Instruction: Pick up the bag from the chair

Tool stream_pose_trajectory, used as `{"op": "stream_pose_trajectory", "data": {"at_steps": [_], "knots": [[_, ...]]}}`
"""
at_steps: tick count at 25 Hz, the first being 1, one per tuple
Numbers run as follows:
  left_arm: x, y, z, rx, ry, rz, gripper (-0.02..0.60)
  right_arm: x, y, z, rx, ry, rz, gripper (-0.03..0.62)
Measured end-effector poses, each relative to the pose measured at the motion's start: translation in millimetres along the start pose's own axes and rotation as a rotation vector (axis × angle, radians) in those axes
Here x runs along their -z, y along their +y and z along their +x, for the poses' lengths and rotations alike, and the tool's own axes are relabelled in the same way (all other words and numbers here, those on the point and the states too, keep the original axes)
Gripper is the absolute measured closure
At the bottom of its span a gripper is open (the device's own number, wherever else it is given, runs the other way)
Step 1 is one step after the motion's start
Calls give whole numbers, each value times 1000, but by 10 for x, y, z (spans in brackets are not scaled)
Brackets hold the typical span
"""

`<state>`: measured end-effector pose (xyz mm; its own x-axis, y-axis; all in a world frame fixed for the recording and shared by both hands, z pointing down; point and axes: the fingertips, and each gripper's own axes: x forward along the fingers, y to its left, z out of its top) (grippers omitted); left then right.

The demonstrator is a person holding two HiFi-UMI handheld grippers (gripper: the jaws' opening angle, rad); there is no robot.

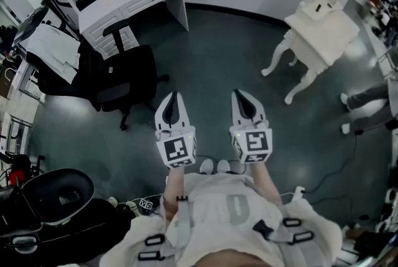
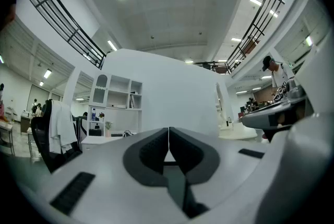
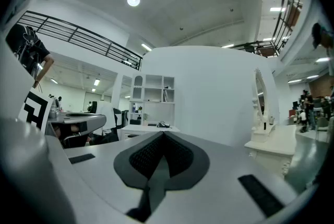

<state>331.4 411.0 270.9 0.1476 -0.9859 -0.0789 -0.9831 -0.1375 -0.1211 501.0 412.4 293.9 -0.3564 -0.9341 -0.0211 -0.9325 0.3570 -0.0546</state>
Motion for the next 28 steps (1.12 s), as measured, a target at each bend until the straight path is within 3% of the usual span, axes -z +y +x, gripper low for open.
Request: {"op": "stream_pose_trajectory", "data": {"at_steps": [5, 11, 17, 23, 28], "knots": [[-44, 3, 65, -6, -7, -4, 571, -2, -28, 50, -15, 6, -5, 589], [11, -95, 142, -1, 9, 65, 571, 78, -166, 82, -33, 15, -25, 589], [85, -149, 125, -38, 16, 42, 571, 171, -207, 138, -115, 10, 109, 589], [119, -15, 216, -93, 20, 19, 571, 201, -198, 313, -163, 38, 78, 589], [80, 87, 529, -113, -29, 39, 571, 164, -326, 618, -181, -3, 39, 589]]}}
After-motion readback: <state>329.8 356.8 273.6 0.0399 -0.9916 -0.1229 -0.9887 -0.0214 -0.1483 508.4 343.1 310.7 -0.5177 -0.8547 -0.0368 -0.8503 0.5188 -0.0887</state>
